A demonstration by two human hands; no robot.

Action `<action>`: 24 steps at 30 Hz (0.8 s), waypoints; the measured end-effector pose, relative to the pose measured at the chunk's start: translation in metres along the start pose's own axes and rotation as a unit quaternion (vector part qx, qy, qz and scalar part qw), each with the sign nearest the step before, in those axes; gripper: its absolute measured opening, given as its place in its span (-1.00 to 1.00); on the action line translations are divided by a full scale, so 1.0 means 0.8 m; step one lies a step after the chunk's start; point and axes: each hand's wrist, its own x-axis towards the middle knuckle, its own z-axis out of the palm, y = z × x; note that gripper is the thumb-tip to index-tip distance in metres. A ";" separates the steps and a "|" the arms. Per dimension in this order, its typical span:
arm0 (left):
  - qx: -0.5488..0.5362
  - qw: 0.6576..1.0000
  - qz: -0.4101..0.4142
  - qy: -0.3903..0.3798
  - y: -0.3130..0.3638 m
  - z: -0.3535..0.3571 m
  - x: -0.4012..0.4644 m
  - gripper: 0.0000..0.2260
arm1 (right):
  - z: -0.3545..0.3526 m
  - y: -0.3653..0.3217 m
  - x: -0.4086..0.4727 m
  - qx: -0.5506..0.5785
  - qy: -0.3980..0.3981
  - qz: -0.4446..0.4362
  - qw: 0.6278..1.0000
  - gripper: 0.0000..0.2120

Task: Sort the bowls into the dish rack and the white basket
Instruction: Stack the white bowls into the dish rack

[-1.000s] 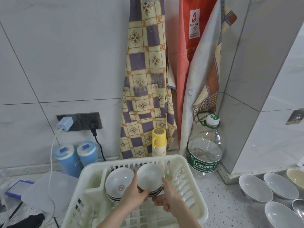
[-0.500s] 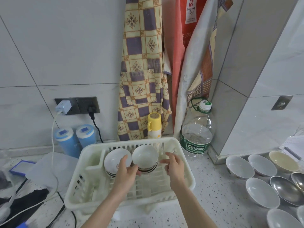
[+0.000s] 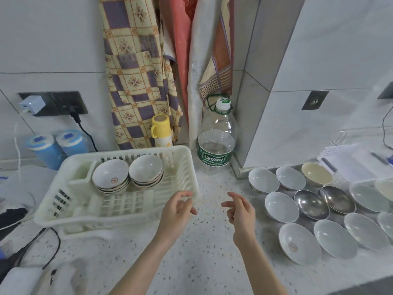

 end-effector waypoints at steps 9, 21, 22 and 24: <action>0.053 0.984 -0.144 -0.090 -0.040 0.206 -0.032 -0.87 | -0.192 0.021 0.022 -0.001 0.061 0.039 0.997 -0.80; 0.063 0.934 -0.313 -0.162 -0.060 0.338 -0.049 -0.68 | -0.392 0.043 0.055 -0.096 0.149 0.172 0.969 -0.60; 0.045 0.932 -0.321 -0.164 -0.062 0.343 -0.048 -0.69 | -0.397 0.045 0.059 -0.095 0.149 0.181 0.968 -0.60; 0.022 0.928 -0.333 -0.164 -0.066 0.350 -0.048 -0.68 | -0.401 0.047 0.066 -0.089 0.157 0.183 0.966 -0.64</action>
